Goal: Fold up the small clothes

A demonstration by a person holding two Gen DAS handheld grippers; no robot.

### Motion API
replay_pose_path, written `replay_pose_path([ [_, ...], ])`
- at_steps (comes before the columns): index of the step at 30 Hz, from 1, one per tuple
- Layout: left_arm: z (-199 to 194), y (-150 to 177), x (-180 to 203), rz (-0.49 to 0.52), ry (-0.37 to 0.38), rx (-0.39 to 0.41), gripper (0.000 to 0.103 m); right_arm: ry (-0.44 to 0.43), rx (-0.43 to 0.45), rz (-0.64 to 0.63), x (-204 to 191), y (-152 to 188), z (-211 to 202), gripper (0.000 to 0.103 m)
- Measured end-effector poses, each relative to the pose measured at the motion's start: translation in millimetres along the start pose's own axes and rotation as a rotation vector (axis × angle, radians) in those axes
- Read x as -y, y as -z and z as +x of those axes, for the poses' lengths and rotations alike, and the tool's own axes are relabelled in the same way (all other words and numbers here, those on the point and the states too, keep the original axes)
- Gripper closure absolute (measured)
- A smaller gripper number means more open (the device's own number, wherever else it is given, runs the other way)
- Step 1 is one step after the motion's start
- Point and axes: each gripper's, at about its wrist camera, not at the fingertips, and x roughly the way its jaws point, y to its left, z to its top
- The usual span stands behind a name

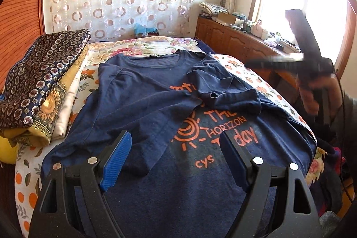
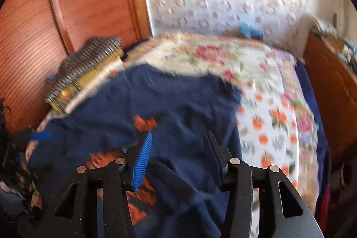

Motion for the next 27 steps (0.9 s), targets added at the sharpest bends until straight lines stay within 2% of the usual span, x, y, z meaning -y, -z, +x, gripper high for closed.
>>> replay_pose_path([
  [6,-0.6,3.9,-2.5,-0.003,-0.006,-0.007,0.021,0.036,-0.091,0.07,14.5,30.5,28.9,0.053],
  [10,2.2,7.1,-3.7,-0.01,-0.007,-0.018,0.021,0.051,-0.101,0.126,18.7,41.1,29.0,0.053],
  [13,4.2,8.1,-4.3,-0.015,-0.006,-0.021,0.021,0.026,-0.095,0.15,19.1,41.2,29.1,0.054],
  [14,4.5,8.4,-4.4,-0.016,-0.005,-0.021,0.021,0.015,-0.094,0.152,21.3,42.1,31.0,0.058],
  [15,5.0,8.7,-4.9,-0.017,-0.006,-0.022,0.021,-0.007,-0.087,0.153,24.7,43.4,32.6,0.066],
  [16,5.1,8.6,-5.2,-0.018,-0.007,-0.023,0.021,-0.028,-0.083,0.152,21.8,44.8,38.6,0.085],
  [17,5.4,8.9,-6.2,-0.02,-0.01,-0.024,0.021,-0.057,-0.078,0.151,18.8,42.3,34.9,0.095],
  [22,5.6,6.9,-11.5,-0.026,-0.019,-0.025,0.021,-0.199,-0.021,0.102,-7.5,37.4,16.0,0.096],
  [25,7.9,2.4,-14.2,-0.02,-0.023,-0.028,0.021,-0.238,-0.03,0.049,-29.6,38.3,5.7,0.094],
  [27,12.7,-3.3,-14.1,-0.009,-0.019,-0.034,0.021,-0.235,-0.054,0.017,-38.6,41.6,6.5,0.08],
])
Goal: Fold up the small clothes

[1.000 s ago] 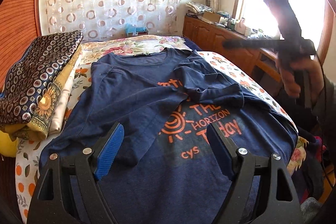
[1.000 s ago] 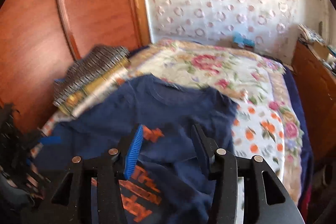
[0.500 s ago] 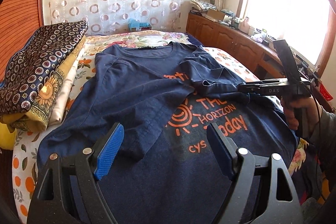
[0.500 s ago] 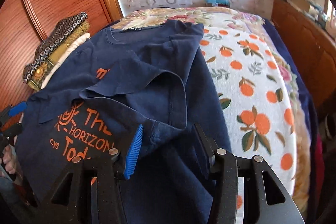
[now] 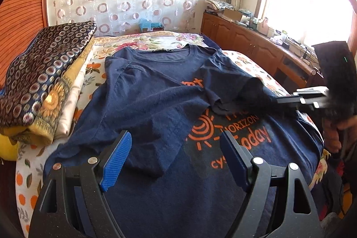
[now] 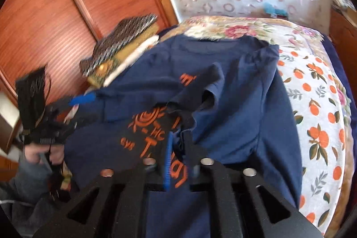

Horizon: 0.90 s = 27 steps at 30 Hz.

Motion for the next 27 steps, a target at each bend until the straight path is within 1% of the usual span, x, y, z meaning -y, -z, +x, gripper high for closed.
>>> replay_pose_path([
  [2,7.4,-6.6,2.0,0.014,-0.005,-0.013,0.021,0.011,-0.018,-0.014,-0.9,4.3,2.7,0.062],
  [4,18.3,-14.7,7.6,0.042,-0.003,-0.022,0.021,0.035,-0.006,-0.014,4.5,8.8,0.9,0.058],
  [6,31.6,-22.3,15.8,0.07,0.007,-0.035,0.021,0.059,0.025,-0.009,11.4,12.3,-3.2,0.056],
  [7,37.1,-25.1,19.5,0.083,0.011,-0.039,0.021,0.096,0.041,-0.003,14.4,13.4,-7.5,0.056],
  [9,52.9,-31.8,29.6,0.121,0.015,-0.055,0.022,0.197,0.07,0.008,24.9,16.7,-11.5,0.055],
  [10,61.4,-34.8,33.8,0.137,0.015,-0.069,0.025,0.241,0.08,0.009,30.2,18.7,-13.3,0.055],
  [12,80.8,-39.4,42.9,0.167,0.022,-0.113,0.03,0.337,0.078,0.002,40.0,21.5,-10.5,0.055],
  [13,88.2,-40.8,45.9,0.176,0.023,-0.131,0.03,0.375,0.072,0.004,43.3,26.6,-6.6,0.055],
  [15,107.1,-44.3,52.2,0.207,-0.001,-0.175,0.03,0.396,0.056,0.03,51.7,29.7,-2.1,0.055],
  [18,128.6,-48.9,58.2,0.247,-0.025,-0.227,0.03,0.401,0.026,0.08,61.8,34.2,10.0,0.055],
  [20,131.9,-54.2,61.2,0.259,-0.039,-0.223,0.03,0.412,0.03,0.076,61.4,33.6,14.7,0.054],
  [23,131.3,-59.7,64.7,0.28,-0.1,-0.186,0.03,0.424,0.028,0.067,57.7,32.1,14.7,0.053],
  [25,125.3,-63.1,55.7,0.246,-0.162,-0.138,0.03,0.434,0.026,0.059,53.4,32.9,14.9,0.053],
  [27,115.9,-66.4,34.9,0.172,-0.193,-0.105,0.03,0.432,0.028,0.06,54.7,33.2,13.6,0.053],
])
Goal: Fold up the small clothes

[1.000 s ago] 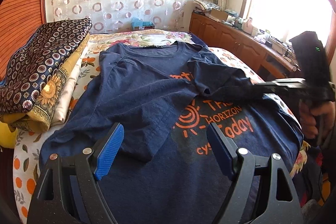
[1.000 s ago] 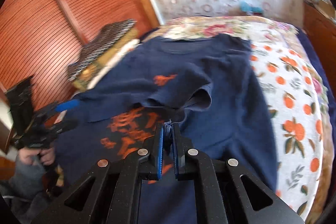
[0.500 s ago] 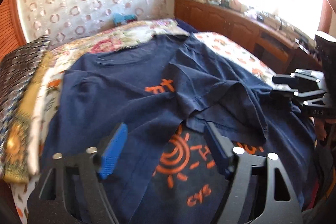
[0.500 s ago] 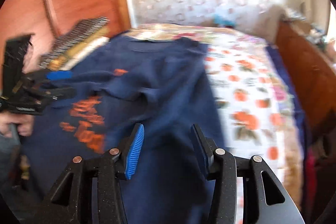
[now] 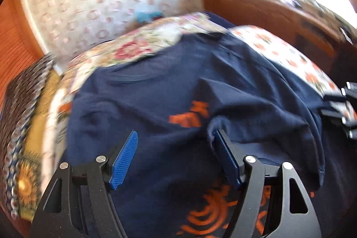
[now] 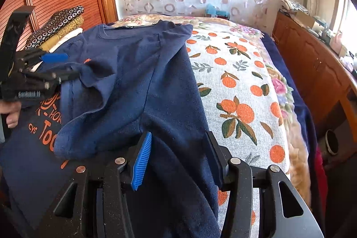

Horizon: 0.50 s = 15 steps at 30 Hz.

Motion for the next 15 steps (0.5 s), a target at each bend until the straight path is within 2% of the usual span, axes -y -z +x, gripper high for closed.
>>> replay_pose_path([
  [5,-8.4,13.4,-54.3,-0.123,-0.027,-0.012,0.03,-0.009,0.003,0.006,4.8,1.5,-4.8,0.052],
  [9,-19.8,20.4,-70.9,-0.135,-0.041,-0.004,0.03,0.001,0.002,-0.002,4.2,1.6,-4.1,0.052],
  [11,-28.7,21.2,-69.1,-0.137,0.01,0.022,0.03,0.0,0.002,-0.002,5.0,1.5,-4.0,0.052],
  [15,-28.4,12.5,-38.6,-0.102,0.109,0.051,0.03,0.004,0.002,-0.006,5.0,1.4,-4.0,0.052],
])
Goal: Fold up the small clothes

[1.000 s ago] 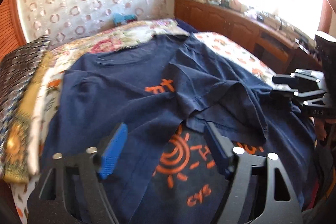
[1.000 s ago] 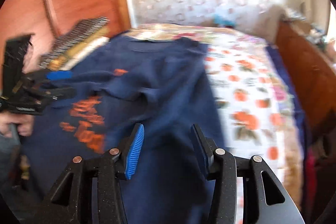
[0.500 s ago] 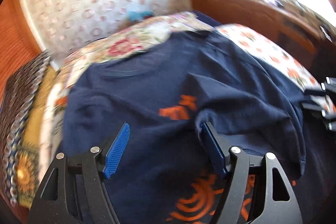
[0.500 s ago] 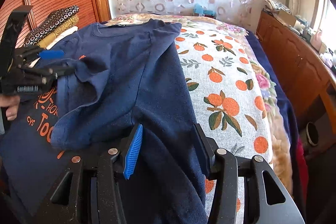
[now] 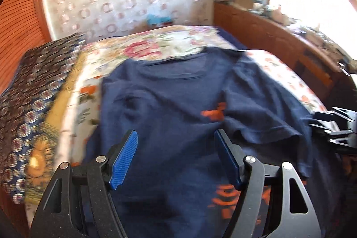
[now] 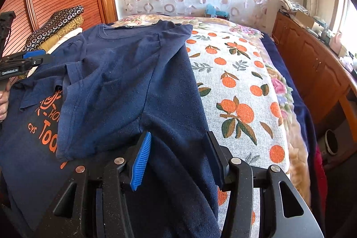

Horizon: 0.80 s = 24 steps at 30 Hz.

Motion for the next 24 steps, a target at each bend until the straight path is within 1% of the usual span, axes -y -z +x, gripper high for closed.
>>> replay_pose_path([
  [4,9.9,-3.8,25.8,0.02,0.092,-0.018,0.031,0.001,0.0,-0.002,0.6,0.2,-0.3,0.052],
  [6,19.2,-7.0,36.9,0.026,0.109,-0.034,0.031,0.001,0.0,-0.002,0.7,0.2,-0.3,0.052],
  [8,32.5,-10.2,45.1,0.032,0.099,-0.058,0.033,0.001,0.0,-0.002,0.7,0.2,-0.4,0.052],
  [9,36.6,-11.0,46.5,0.029,0.099,-0.071,0.047,0.001,0.0,-0.003,0.8,0.2,-0.4,0.052],
  [10,42.3,-12.4,45.6,0.019,0.096,-0.088,0.05,0.001,0.0,-0.003,0.8,0.2,-0.5,0.052],
  [11,47.4,-13.1,44.3,0.005,0.101,-0.102,0.055,0.001,0.0,-0.003,0.8,0.2,-0.5,0.052],
  [12,50.7,-12.7,41.7,0.0,0.111,-0.108,0.067,0.001,0.0,-0.003,0.8,0.2,-0.5,0.052],
  [13,51.9,-11.8,40.1,0.0,0.112,-0.115,0.074,0.001,0.0,-0.003,0.8,0.2,-0.6,0.052],
  [15,46.6,-10.8,33.2,0.006,0.107,-0.113,0.095,0.0,0.001,-0.003,0.7,0.2,-0.6,0.052],
  [17,38.4,-11.2,19.9,-0.006,0.081,-0.097,0.095,-0.001,0.001,-0.002,1.0,0.5,-0.9,0.052],
  [19,30.7,-13.2,0.6,-0.029,0.034,-0.088,0.095,-0.001,0.002,-0.003,1.2,0.5,-1.4,0.052],
  [23,18.8,-15.0,-22.9,-0.051,0.011,-0.07,0.095,-0.001,0.001,-0.003,1.5,0.3,-1.5,0.052],
  [24,15.2,-15.9,-26.3,-0.052,0.015,-0.062,0.095,-0.001,0.002,-0.003,1.5,0.3,-1.6,0.052],
])
